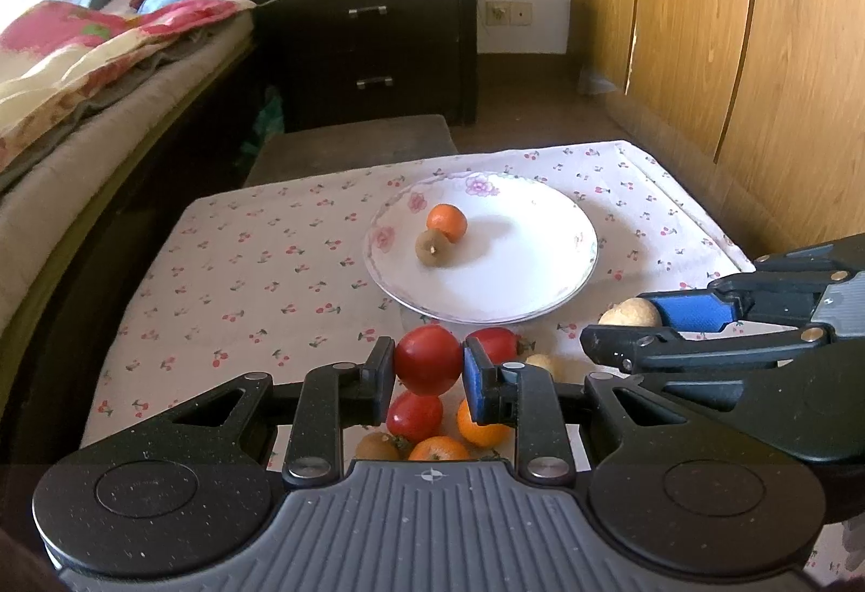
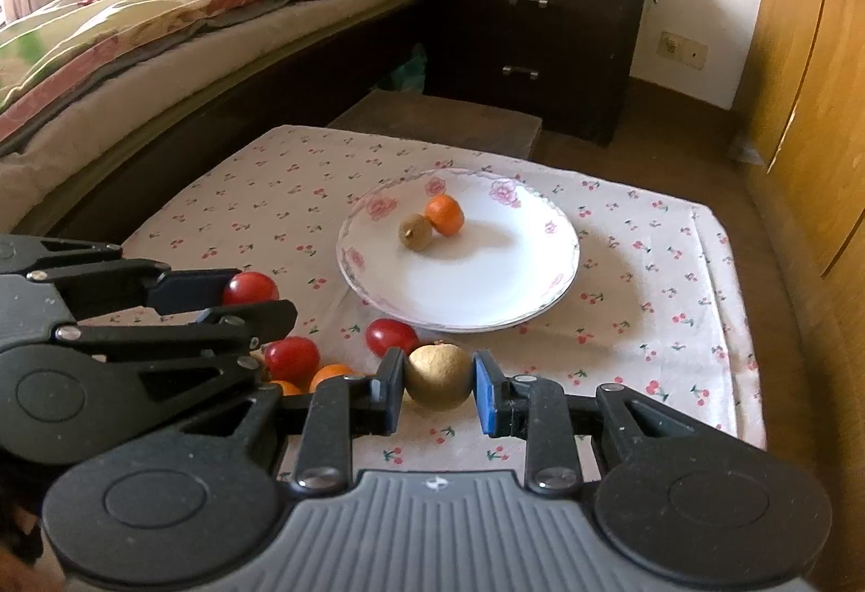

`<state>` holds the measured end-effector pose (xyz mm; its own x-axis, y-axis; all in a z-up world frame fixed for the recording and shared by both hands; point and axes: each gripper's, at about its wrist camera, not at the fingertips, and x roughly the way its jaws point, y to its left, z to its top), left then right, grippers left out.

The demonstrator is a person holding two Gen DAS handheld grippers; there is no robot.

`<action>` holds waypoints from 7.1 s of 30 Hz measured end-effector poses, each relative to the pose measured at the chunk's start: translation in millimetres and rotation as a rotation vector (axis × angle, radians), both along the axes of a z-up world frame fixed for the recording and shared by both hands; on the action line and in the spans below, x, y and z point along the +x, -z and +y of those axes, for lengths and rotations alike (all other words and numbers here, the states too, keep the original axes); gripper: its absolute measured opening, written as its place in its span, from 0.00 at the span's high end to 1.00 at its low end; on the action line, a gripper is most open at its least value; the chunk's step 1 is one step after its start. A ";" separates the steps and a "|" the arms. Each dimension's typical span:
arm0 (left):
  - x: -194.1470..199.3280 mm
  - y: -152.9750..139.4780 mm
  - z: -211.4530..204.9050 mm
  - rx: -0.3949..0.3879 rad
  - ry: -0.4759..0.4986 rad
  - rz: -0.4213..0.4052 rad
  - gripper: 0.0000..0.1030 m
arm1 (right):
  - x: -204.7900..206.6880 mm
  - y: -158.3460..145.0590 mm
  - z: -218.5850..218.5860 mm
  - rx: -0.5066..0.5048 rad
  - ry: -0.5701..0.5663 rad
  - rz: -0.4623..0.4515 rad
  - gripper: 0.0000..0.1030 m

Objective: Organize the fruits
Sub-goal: 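Carry the red tomato and tan fruit in both tools over the white plate, then open both tools to drop the tomato and tan fruit onto the plate, then withdraw both tools from the plate back toward the remaining fruits, then grasp a tan round fruit with the right tool while the left tool approaches a brown fruit, then close the left tool on the brown fruit while the right tool holds the tan fruit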

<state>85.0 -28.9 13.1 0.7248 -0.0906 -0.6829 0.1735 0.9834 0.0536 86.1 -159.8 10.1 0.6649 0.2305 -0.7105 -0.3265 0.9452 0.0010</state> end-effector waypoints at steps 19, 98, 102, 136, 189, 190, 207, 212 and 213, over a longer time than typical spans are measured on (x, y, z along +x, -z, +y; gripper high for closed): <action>51.8 5.2 -5.4 -0.020 -0.011 0.031 0.68 | 55.6 2.5 -10.3 0.059 0.056 0.026 0.72; 28.3 -7.8 1.9 -0.004 -0.042 0.002 0.42 | 46.6 -0.8 -16.0 0.086 0.078 0.084 0.63; 20.9 -8.6 3.1 0.003 -0.043 -0.002 0.42 | 40.2 -1.2 -14.3 0.086 0.074 0.084 0.63; 5.9 16.3 43.5 -0.108 -0.095 0.132 0.36 | 30.0 21.7 3.5 0.072 0.013 0.177 0.62; 31.7 57.1 47.6 -0.122 -0.148 0.258 0.51 | 75.4 61.0 21.0 0.039 -0.001 0.254 0.59; 31.9 57.2 47.1 -0.116 -0.148 0.256 0.51 | 74.3 61.2 22.1 0.025 -0.007 0.250 0.63; 15.7 54.3 54.9 -0.148 -0.132 0.282 0.68 | 32.8 43.6 8.8 -0.028 -0.054 0.234 0.73; 11.8 49.8 63.8 -0.182 -0.160 0.276 0.67 | 25.6 40.7 2.9 -0.012 -0.048 0.240 0.73; 13.0 48.0 65.4 -0.196 -0.161 0.271 0.67 | 25.4 40.7 1.6 -0.006 -0.046 0.243 0.73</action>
